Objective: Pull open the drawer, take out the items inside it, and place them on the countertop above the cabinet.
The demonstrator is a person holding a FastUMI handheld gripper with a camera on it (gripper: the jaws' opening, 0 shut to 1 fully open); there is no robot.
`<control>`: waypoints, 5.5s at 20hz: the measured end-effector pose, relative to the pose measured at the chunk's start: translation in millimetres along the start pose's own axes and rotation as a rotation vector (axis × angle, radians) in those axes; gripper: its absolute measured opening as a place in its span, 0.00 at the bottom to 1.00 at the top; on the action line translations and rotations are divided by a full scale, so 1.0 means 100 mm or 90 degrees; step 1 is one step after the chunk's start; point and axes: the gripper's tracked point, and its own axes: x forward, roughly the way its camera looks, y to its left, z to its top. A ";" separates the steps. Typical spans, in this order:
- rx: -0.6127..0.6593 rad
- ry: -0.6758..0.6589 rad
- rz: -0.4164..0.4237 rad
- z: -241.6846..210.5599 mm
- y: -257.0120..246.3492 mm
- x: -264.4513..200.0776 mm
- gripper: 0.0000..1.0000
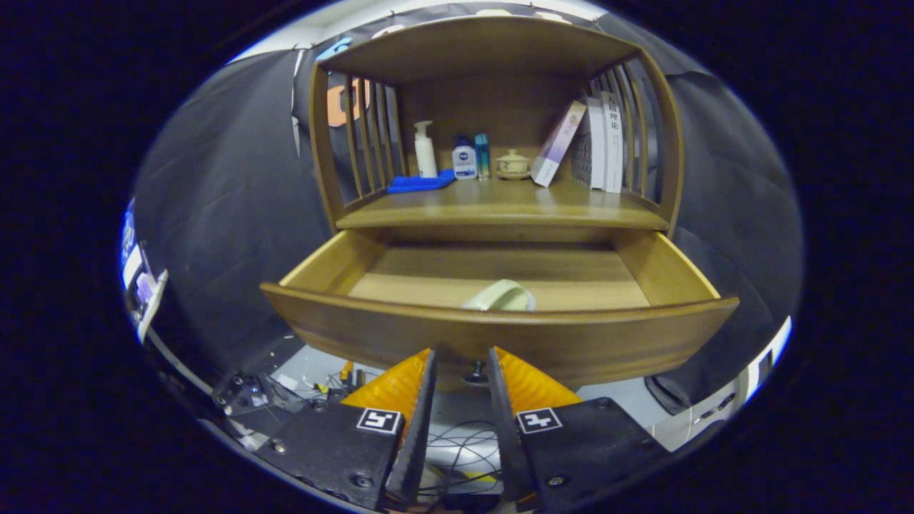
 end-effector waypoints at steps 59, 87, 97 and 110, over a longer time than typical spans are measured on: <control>0.034 0.206 -0.053 0.90 -0.41 0.88 0.20; 0.062 0.174 -0.086 2.35 -0.64 1.79 0.20; 0.051 0.188 -0.107 2.47 -0.63 2.32 0.20; 0.036 0.135 -0.094 2.47 -0.50 2.09 0.71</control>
